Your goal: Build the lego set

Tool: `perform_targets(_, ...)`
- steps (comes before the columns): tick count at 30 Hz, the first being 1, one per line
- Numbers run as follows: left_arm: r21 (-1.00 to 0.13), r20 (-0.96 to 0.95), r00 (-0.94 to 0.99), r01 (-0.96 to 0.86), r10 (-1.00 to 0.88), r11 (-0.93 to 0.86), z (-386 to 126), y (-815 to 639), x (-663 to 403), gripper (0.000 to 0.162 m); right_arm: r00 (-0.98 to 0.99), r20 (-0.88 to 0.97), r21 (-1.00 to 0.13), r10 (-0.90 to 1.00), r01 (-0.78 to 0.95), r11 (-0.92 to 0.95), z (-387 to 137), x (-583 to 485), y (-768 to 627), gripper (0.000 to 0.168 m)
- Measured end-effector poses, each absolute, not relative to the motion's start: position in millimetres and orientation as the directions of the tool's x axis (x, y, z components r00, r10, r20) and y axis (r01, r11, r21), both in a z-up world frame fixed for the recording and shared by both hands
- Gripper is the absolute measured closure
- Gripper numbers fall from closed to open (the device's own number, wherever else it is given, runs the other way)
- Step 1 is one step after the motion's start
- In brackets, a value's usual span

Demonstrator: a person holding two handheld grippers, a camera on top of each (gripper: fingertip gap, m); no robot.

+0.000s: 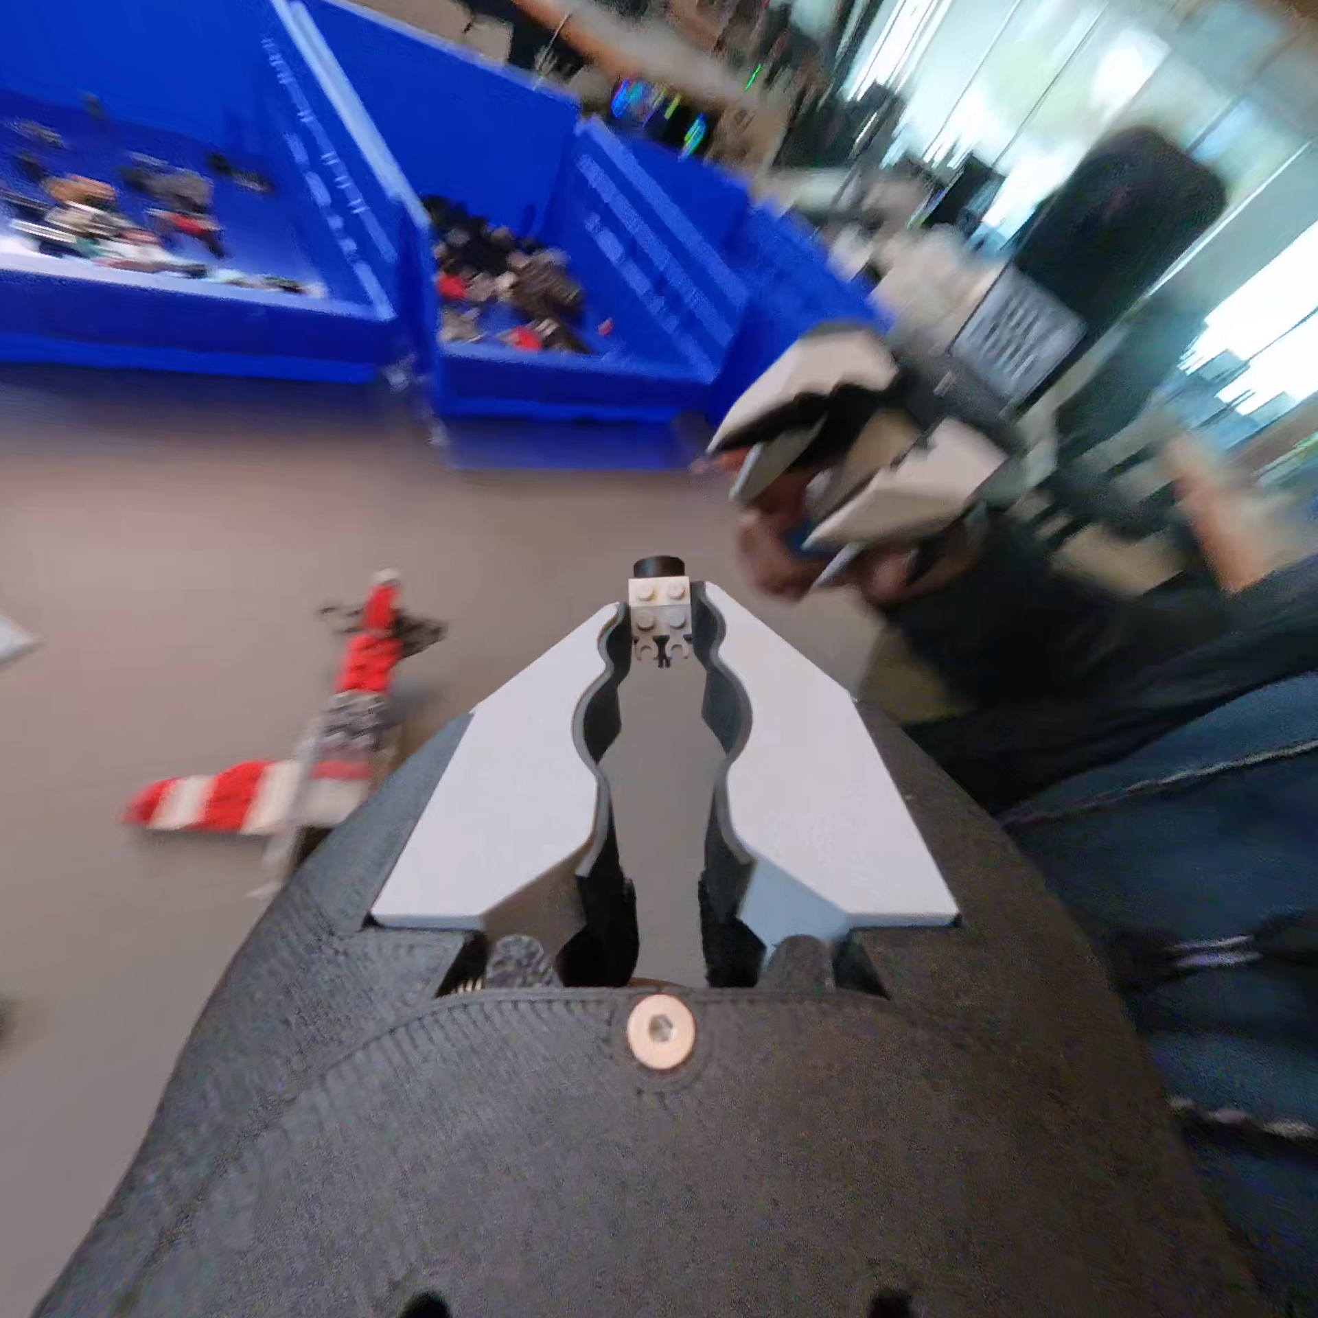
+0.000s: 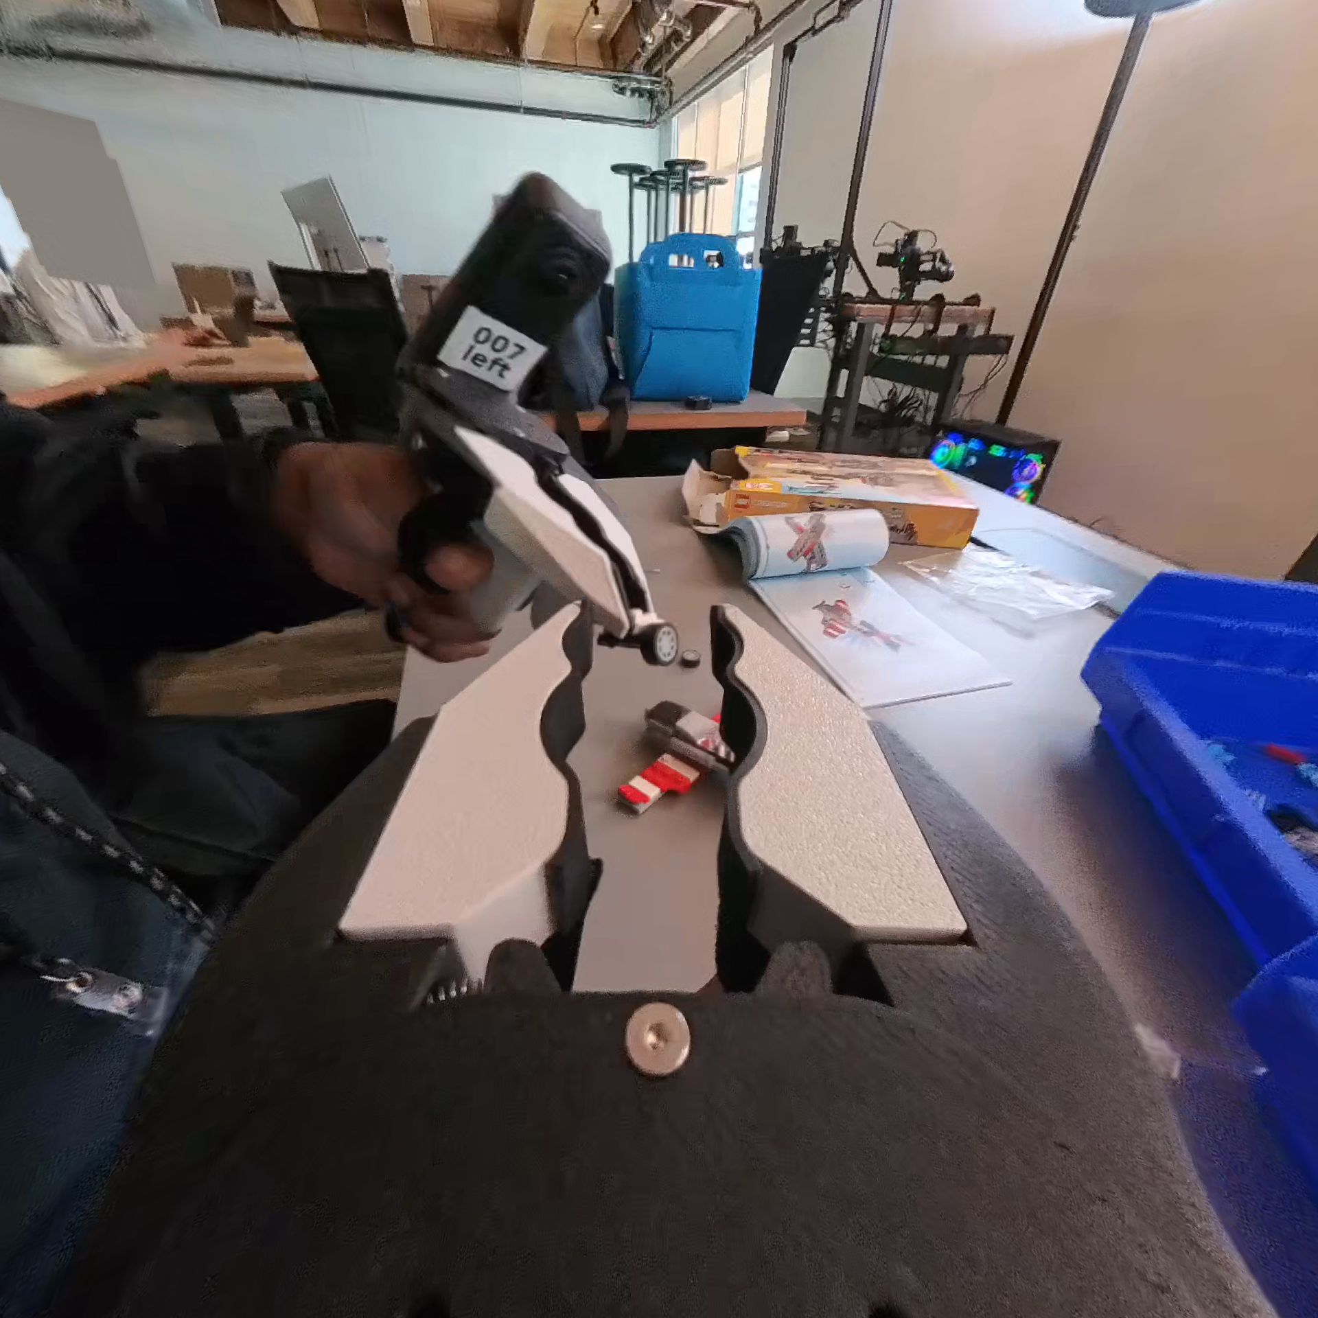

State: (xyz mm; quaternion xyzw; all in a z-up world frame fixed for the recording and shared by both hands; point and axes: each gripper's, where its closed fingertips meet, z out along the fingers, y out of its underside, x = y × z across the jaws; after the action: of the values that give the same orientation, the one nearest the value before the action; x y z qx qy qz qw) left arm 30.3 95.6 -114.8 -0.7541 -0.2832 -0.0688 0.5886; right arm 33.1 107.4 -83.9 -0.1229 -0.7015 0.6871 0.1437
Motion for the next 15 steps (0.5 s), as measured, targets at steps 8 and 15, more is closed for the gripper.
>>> perform_targets(8,-0.784,-0.024,0.860,0.300,0.509,-0.543,-191,-17,-8,0.145,-0.939,0.028,-0.985,0.342,0.032,0.169,-109,23,89,0.135)
perform_targets(15,-0.702,-0.040,0.781,0.421,0.623,-0.574,-233,-55,-31,0.144,-0.953,0.008,-0.958,0.303,0.079,0.274,-127,4,49,0.134)
